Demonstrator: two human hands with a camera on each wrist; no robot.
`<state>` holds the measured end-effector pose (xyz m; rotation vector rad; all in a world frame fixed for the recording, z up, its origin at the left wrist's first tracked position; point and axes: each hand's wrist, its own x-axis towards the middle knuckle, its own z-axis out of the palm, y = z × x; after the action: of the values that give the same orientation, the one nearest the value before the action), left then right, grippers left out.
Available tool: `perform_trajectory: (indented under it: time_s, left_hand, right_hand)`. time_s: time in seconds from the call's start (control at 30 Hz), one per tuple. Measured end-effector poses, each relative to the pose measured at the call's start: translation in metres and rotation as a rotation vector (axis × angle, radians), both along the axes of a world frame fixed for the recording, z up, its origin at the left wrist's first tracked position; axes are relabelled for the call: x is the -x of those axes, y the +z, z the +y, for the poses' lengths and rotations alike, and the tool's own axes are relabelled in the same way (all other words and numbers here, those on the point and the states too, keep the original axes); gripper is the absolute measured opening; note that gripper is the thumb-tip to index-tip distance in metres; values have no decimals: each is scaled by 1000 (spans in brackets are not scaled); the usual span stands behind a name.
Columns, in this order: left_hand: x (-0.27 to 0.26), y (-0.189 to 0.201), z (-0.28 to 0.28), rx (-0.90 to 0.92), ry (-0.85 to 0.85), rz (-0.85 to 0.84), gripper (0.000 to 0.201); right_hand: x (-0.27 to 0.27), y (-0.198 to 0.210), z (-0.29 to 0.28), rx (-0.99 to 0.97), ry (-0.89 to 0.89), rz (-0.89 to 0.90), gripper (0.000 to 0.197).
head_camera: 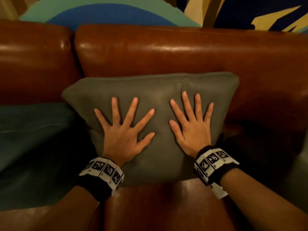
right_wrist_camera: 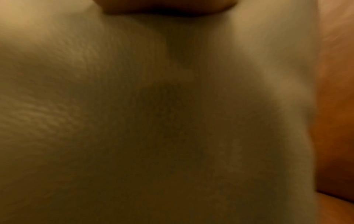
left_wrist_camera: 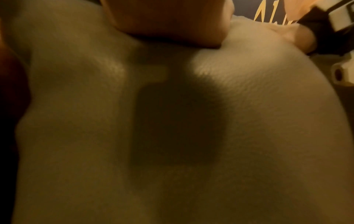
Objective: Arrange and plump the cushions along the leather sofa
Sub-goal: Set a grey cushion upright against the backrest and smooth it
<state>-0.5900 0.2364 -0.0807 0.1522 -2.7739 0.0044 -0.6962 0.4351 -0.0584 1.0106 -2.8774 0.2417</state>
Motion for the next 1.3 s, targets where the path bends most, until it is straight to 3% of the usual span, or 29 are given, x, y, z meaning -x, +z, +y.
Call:
perform_trajectory:
  time_s: [0.17, 0.3, 0.43, 0.53, 0.67, 0.83, 0.97, 1.13, 1.3]
  left_hand:
    - [17, -11, -6, 0, 24, -20, 64]
    - [20, -5, -6, -20, 45, -160, 59]
    - [5, 19, 7, 24, 131, -244, 60]
    - [-26, 27, 39, -52, 218, -169, 57]
    - [-86, -9, 63, -178, 92, -37, 60]
    - [-63, -55, 36, -182, 87, -338, 67]
    - [-36, -72, 30, -173, 166, -425, 71]
    - [-40, -62, 33, -134, 167, -415, 70]
    - [-91, -62, 39, -104, 19, -135, 83]
  right_hand:
    - [18, -21, -7, -7, 5, 12, 56]
    - [22, -28, -10, -56, -4, 1, 56]
    - [9, -6, -10, -110, -28, 12, 55]
    - [-22, 7, 5, -8, -37, 83, 55]
    - [-72, -23, 50, 72, 157, 115, 54]
    - [-51, -64, 50, -37, 136, 35, 55]
    - [-27, -78, 36, -61, 111, 10, 56]
    - [-28, -67, 34, -85, 67, 6, 56]
    - [-66, -65, 72, 96, 160, 132, 62]
